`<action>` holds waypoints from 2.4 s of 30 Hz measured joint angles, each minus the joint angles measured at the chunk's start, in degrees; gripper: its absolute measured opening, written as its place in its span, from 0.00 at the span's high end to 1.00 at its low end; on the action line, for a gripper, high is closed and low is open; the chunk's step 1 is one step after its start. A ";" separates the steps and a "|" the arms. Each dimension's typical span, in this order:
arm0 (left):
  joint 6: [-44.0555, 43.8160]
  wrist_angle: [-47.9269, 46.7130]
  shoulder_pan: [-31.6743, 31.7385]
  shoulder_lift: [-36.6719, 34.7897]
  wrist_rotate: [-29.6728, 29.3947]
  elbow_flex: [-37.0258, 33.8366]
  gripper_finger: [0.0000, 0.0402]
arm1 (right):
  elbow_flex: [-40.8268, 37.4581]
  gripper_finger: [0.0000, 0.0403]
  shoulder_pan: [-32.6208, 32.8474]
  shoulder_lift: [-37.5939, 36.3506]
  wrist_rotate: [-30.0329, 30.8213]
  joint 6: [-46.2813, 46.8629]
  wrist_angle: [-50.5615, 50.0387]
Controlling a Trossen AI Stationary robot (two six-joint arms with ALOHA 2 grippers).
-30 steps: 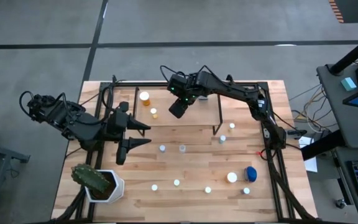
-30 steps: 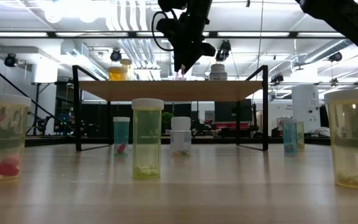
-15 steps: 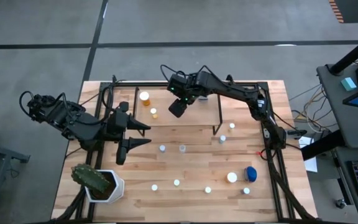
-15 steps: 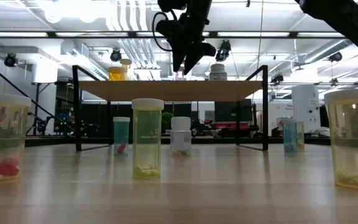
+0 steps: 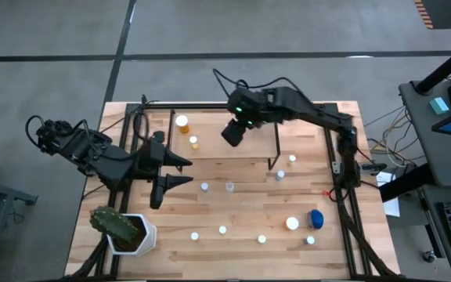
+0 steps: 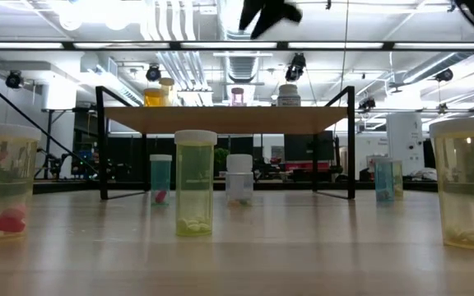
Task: Pick and place medicine bottles onto shelf by color
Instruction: Put the yellow pill bottle on the shelf
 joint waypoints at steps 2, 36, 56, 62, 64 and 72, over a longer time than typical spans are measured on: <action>-2.84 0.03 0.00 1.11 0.00 0.00 0.55 | -0.10 0.58 2.99 -2.74 2.20 -1.66 -0.55; -58.35 -17.22 -0.27 34.61 34.78 -0.09 0.54 | -59.44 0.62 34.93 -47.42 5.02 1.18 40.08; -61.12 -13.34 -3.58 39.29 32.92 -8.57 0.38 | -67.06 0.63 34.91 -50.28 4.78 2.65 44.67; -61.22 -13.21 -3.72 39.43 31.57 -9.20 0.43 | -67.23 0.63 34.91 -50.23 4.78 2.62 44.68; -61.29 -13.19 -3.72 39.45 31.56 -9.20 0.46 | -67.23 0.63 34.91 -50.21 4.78 2.63 44.67; -62.92 -10.87 -3.76 39.49 31.93 -11.15 0.55 | -67.27 0.63 34.91 -50.21 4.80 2.62 44.67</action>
